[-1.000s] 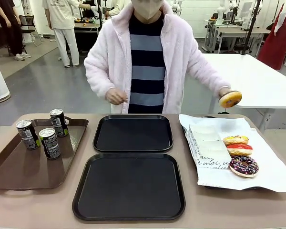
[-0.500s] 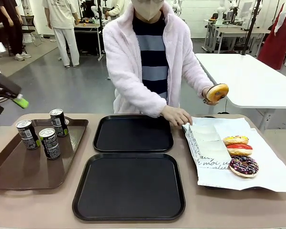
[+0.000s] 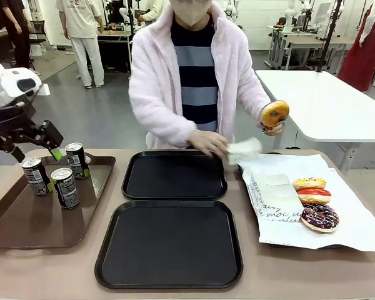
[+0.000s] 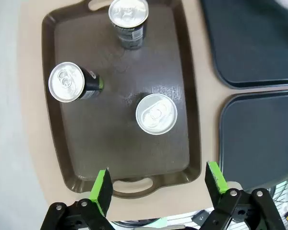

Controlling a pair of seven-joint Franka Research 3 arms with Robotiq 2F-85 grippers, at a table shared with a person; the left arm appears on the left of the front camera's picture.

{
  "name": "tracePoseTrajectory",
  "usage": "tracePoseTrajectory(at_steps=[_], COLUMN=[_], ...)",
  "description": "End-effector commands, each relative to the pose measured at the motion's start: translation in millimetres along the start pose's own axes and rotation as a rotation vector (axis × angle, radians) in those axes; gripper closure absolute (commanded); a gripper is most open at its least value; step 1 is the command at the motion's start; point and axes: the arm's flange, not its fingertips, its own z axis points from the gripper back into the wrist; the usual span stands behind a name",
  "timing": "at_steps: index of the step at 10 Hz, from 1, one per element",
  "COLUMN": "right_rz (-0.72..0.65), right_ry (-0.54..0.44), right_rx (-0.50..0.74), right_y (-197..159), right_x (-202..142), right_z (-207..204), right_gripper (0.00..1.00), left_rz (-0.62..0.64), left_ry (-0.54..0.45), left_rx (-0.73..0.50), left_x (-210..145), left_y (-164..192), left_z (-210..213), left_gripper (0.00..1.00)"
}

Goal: Set up donuts and drinks on trays.
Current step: Pick up one Pepsi coke and place it on the Flat Tray.

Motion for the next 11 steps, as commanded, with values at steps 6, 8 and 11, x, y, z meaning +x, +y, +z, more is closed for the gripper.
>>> tracePoseTrajectory(at_steps=[6,8,11], right_rz=[0.005,0.005,0.005], right_ry=[-0.007,-0.007,-0.007], right_rx=[0.013,0.013,0.013], right_y=[-1.3,-1.3,-1.3], right_x=[1.8,1.8,1.8], right_z=[0.2,0.2,0.2], right_gripper=[0.0,0.0,0.0], left_rz=[0.0,0.026,0.119], left_ry=[0.0,-0.013,0.009], left_rx=[0.0,0.019,0.103], left_x=[0.0,8.3,30.4], left_y=[0.0,-6.1,-17.3], left_z=[0.0,-3.6,-38.4], left_gripper=[0.0,0.0,0.0])
